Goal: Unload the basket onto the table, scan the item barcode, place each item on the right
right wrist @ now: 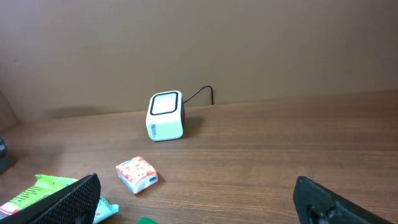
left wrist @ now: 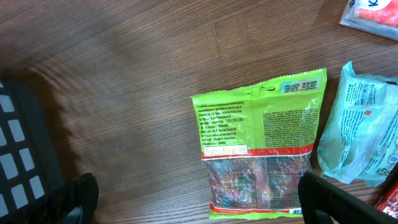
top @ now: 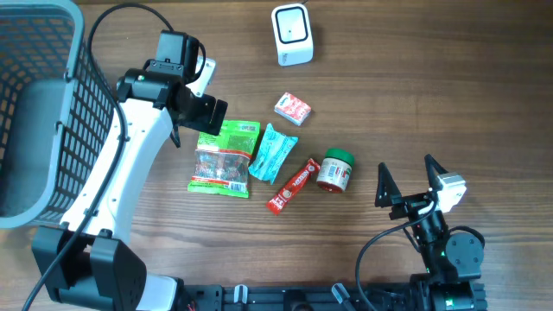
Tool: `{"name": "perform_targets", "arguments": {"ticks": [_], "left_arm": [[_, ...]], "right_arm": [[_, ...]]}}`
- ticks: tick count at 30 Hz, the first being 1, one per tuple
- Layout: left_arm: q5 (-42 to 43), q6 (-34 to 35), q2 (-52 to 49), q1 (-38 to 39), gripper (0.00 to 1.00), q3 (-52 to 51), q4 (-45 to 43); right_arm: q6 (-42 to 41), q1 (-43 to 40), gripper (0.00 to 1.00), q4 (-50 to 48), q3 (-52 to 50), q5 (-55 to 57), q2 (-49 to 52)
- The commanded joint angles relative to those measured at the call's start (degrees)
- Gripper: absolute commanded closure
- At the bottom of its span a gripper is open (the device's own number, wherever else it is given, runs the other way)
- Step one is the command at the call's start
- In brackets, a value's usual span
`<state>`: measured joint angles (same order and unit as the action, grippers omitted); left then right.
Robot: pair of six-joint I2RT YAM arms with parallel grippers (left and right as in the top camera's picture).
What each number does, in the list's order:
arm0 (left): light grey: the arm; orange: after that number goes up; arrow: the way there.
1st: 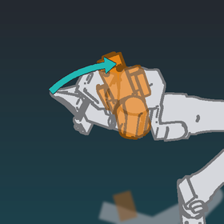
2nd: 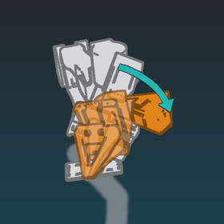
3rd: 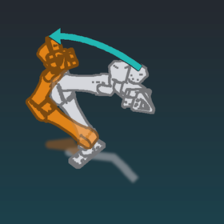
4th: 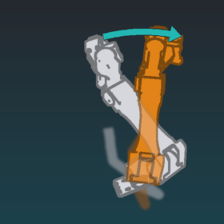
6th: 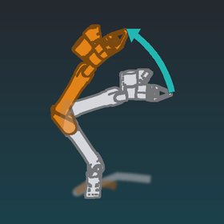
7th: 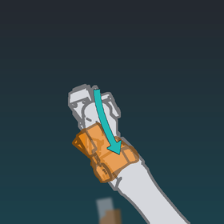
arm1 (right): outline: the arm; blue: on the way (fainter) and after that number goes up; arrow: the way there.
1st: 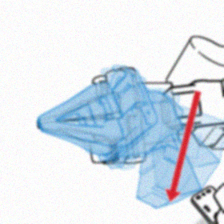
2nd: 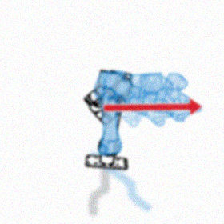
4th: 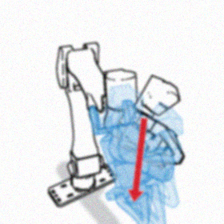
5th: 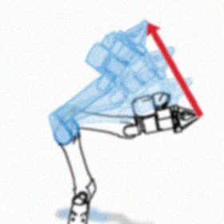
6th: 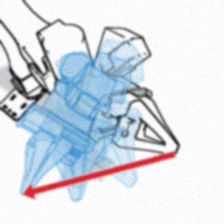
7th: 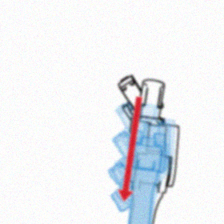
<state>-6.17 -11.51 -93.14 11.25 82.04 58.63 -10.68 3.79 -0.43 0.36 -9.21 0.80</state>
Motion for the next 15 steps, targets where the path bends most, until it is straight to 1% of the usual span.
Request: {"name": "perform_targets", "arguments": {"ticks": [1,2,3,5,8,12,14,15], "left_arm": [[-0.5,-0.7,0.2,0.1,0.00,0.6,-0.2],[-0.5,-0.7,0.2,0.1,0.00,0.6,-0.2],[-0.5,-0.7,0.2,0.1,0.00,0.6,-0.2],[-0.5,-0.7,0.2,0.1,0.00,0.6,-0.2],[-0.6,-0.7,0.2,0.1,0.00,0.6,-0.2],[-0.5,-0.7,0.2,0.1,0.00,0.6,-0.2],[-0.5,-0.7,0.2,0.1,0.00,0.6,-0.2],[-0.5,-0.7,0.2,0.1,0.00,0.6,-0.2]], "right_arm": [[-0.5,-0.3,0.00,-0.3,-0.1,-0.3,-0.2],[-3.9,-0.3,0.00,-0.2,-0.1,-0.8,-0.2],[-9.5,-0.3,0.00,-1.1,0.0,-3.1,-0.2],[-10.3,-0.4,0.00,-1.6,1.3,-8.3,-0.2],[-10.3,-0.4,0.01,3.8,6.7,-8.9,0.0],[-9.4,-0.4,0.00,19.2,19.1,-8.9,3.5],[-5.9,-0.4,0.00,26.7,26.5,-8.9,7.8],[-5.6,-0.4,0.00,30.1,30.5,-8.8,10.8]]}}
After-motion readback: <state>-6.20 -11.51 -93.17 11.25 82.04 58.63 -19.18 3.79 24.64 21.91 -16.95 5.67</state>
